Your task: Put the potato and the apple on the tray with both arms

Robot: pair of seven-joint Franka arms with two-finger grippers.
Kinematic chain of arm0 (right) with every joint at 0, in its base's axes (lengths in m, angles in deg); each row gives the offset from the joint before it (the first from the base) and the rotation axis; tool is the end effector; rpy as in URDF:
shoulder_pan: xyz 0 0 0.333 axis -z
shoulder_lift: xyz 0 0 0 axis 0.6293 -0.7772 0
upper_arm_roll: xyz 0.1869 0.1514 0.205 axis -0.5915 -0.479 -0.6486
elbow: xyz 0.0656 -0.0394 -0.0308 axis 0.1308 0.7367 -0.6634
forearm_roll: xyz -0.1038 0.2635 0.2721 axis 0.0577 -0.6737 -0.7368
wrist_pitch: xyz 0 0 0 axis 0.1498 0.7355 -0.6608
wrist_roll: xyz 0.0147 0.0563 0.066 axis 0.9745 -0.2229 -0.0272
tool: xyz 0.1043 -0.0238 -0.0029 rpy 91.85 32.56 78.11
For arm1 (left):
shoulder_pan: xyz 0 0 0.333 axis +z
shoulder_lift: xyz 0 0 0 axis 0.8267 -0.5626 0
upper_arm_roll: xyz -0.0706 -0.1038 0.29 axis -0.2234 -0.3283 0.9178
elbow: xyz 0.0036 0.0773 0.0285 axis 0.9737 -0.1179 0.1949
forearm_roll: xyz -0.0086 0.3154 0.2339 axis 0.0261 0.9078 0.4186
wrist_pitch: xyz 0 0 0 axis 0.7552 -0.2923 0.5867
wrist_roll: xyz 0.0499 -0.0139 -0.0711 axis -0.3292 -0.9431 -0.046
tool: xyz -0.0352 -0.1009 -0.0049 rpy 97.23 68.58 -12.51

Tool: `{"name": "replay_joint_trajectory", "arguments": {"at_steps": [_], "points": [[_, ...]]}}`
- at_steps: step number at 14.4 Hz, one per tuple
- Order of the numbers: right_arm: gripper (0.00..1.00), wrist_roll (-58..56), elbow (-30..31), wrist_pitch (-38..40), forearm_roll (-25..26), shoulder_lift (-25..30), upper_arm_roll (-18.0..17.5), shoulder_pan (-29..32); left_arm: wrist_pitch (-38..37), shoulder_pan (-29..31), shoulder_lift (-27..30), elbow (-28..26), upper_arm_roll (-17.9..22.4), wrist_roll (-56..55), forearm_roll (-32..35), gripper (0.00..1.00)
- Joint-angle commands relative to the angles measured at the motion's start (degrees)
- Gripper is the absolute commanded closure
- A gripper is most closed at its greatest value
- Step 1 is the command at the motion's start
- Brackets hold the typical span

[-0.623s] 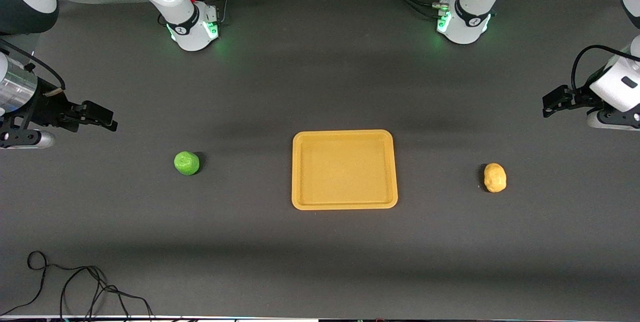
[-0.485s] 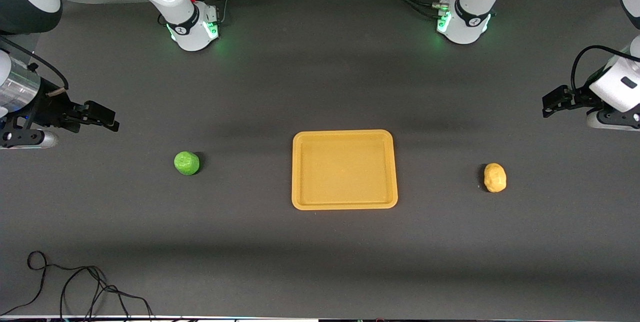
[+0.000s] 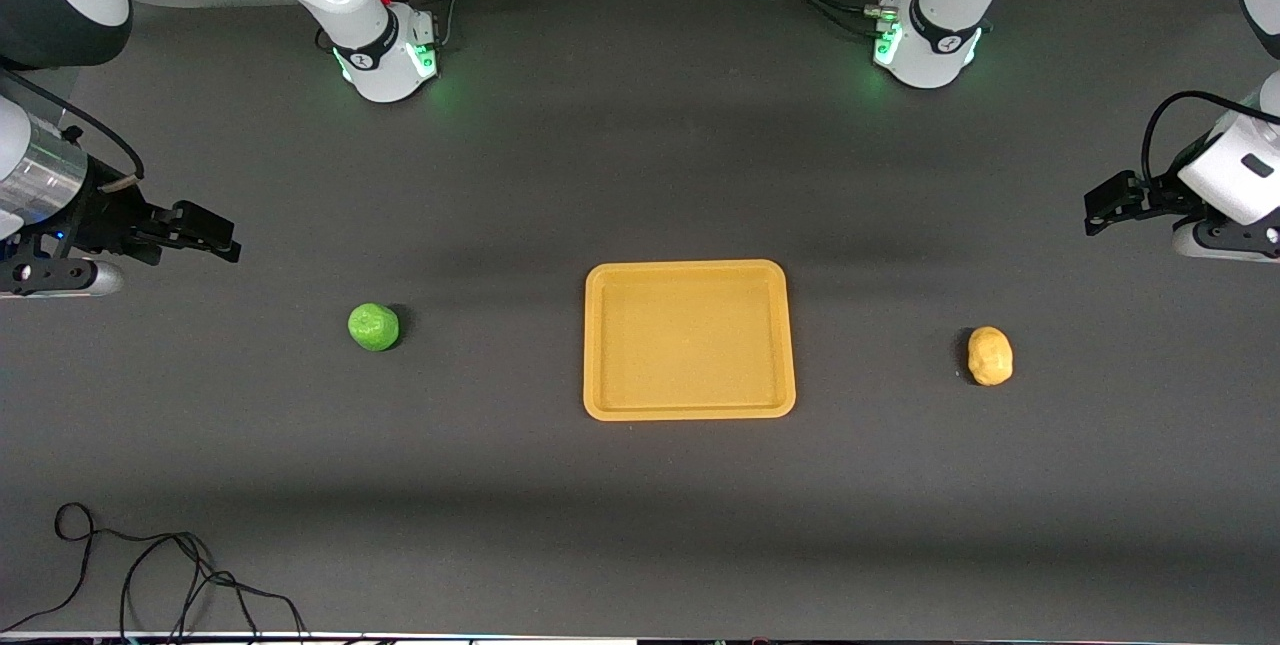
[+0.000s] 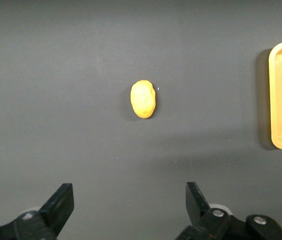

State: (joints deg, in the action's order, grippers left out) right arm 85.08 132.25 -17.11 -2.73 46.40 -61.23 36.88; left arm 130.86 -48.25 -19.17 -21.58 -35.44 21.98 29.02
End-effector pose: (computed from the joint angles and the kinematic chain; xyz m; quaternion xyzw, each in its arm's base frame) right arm 0.5744 0.0299 0.5805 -0.9998 0.0115 0.0133 0.0137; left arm 0.5400 0.0139 0.5432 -0.9985 0.0529 -0.0008 0.0139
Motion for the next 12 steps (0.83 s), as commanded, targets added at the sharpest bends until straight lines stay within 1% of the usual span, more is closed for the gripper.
{"name": "replay_joint_trajectory", "arguments": {"at_steps": [1,3,6,7,9,12], "points": [[0.0,0.85,1.49,-0.02,0.58,0.35,0.41,-0.6,2.73,-0.31,-1.85,-1.13,0.34,0.18,1.38,0.0],[0.0,-0.11,1.32,-0.55,0.58,-0.17,0.5,-0.26,6.33,-0.57,-6.66,-1.13,0.43,0.19,1.47,0.0],[0.0,-0.37,2.37,-1.33,0.67,-0.26,0.59,-0.52,18.35,-0.49,-17.12,-4.72,0.43,0.19,3.4,0.0],[0.0,-0.37,4.46,-3.6,0.76,-0.26,0.5,-0.6,22.05,-0.14,-20.11,-6.13,0.43,0.1,3.4,0.0],[0.0,-0.55,11.74,-12.8,0.67,-0.26,0.5,-0.6,28.65,-0.05,-24.25,-8.24,0.43,-0.86,3.31,0.0],[0.0,-2.48,21.77,-24.68,0.06,-1.75,0.23,-0.69,34.81,-0.66,-29.0,-8.43,0.43,-4.02,3.31,0.0]]}}
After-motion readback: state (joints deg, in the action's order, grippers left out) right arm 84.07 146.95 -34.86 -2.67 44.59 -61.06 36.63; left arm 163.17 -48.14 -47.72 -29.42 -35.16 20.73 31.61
